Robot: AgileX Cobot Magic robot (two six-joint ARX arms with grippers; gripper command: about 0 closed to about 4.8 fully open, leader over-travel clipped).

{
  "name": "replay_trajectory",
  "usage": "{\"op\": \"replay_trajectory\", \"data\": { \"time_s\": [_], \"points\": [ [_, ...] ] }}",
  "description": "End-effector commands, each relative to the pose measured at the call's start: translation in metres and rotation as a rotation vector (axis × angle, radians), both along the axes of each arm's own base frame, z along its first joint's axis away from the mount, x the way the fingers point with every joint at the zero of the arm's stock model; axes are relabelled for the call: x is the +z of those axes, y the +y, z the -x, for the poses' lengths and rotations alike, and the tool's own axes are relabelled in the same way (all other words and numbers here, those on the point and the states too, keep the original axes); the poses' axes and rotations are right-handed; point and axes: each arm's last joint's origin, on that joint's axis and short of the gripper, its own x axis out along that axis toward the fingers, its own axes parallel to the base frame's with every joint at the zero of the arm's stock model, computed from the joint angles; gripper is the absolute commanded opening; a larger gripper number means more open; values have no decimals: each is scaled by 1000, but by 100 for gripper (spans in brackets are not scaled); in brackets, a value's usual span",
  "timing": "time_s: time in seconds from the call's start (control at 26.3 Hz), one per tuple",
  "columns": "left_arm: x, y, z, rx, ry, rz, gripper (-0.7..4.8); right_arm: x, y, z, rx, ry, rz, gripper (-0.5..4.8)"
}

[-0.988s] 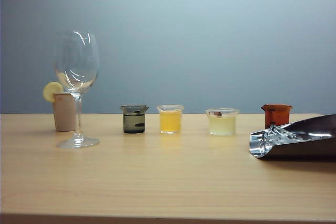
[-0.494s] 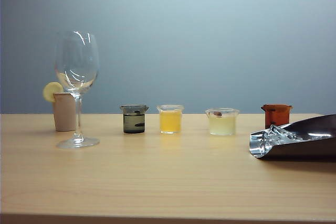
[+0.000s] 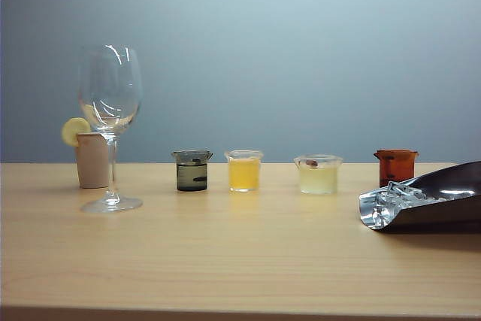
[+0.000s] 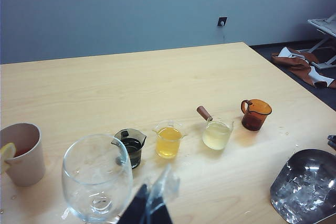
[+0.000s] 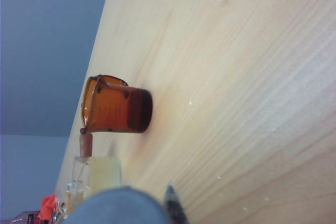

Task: Pick up the ice scoop on the desk filled with ice cubes, pour the ice into the goblet, and finally put the scoop back on the table.

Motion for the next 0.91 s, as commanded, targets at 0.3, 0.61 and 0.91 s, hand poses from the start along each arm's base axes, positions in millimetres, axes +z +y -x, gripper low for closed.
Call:
{"op": "replay_trajectory", "data": {
  "time_s": [0.3, 0.61, 0.91],
  "points": [
    [2, 0, 0, -1, -17, 3, -5, 1, 1, 0, 13, 18, -145, -6],
    [2, 0, 1, -2, -17, 3, -5, 10, 2, -2, 28, -38, -277, -6],
    [2, 0, 1, -2, -18, 4, -5, 19, 7, -7, 51, -71, -362, -6]
  ]
}}
